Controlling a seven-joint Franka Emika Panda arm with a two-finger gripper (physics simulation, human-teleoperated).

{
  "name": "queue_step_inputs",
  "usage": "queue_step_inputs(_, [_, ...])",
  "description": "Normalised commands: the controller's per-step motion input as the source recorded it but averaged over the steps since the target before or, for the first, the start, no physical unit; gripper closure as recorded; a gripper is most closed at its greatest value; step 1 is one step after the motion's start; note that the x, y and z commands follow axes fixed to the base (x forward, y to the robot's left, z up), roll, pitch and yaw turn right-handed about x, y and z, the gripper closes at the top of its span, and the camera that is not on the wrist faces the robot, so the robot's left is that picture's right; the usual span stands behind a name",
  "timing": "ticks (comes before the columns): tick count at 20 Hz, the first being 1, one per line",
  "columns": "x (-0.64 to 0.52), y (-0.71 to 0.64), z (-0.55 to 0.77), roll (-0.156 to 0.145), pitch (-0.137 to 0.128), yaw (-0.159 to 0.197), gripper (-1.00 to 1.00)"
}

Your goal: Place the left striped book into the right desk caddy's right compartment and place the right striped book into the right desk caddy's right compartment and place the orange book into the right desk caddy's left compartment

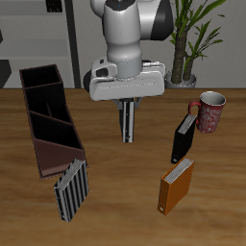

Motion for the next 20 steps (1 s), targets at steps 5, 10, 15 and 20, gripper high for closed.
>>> queue_step_inputs(5, [-0.53,-0.49,0.25,-0.027,-0.042,0.044,1.0])
queue_step_inputs(10, [-0.75,-0.49,0.15,-0.034,-0.042,0.03,1.0])
queue_step_inputs(15, [-0.64,-0.27,0.06,-0.001,-0.042,0.027,1.0])
queue_step_inputs(20, [-0.78,-0.23,0.04,0.017,-0.04,0.026,1.0])
